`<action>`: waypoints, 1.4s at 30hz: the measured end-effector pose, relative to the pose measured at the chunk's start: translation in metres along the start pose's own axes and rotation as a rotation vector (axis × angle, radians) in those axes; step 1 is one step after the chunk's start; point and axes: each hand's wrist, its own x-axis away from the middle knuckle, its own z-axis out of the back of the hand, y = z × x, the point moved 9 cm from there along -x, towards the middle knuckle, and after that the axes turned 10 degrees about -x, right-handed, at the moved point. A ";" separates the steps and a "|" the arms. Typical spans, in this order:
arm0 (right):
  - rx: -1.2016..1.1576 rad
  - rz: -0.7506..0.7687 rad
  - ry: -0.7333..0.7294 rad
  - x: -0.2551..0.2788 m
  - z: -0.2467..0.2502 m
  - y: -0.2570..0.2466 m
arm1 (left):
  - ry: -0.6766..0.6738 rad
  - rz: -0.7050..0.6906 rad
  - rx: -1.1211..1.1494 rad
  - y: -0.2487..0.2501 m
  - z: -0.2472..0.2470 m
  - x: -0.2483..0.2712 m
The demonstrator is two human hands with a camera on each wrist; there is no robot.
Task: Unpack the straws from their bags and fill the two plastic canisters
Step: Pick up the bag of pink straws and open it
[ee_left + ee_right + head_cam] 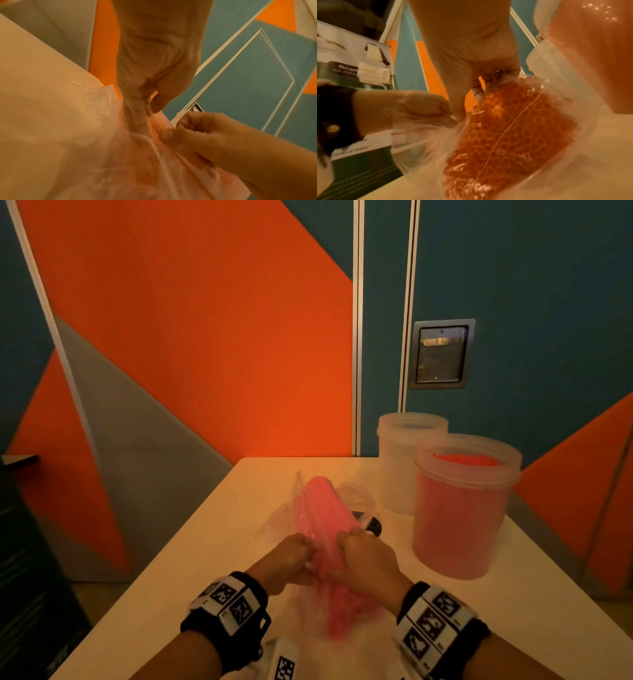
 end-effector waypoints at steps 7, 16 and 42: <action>0.258 0.106 -0.130 0.010 -0.005 -0.015 | 0.190 0.176 -0.203 -0.045 0.021 -0.015; 0.074 -0.125 0.283 0.010 0.072 0.044 | 0.147 0.205 -0.255 -0.059 0.047 -0.006; 0.059 -0.536 0.234 0.059 0.113 0.107 | 0.463 0.027 0.018 -0.010 0.105 0.024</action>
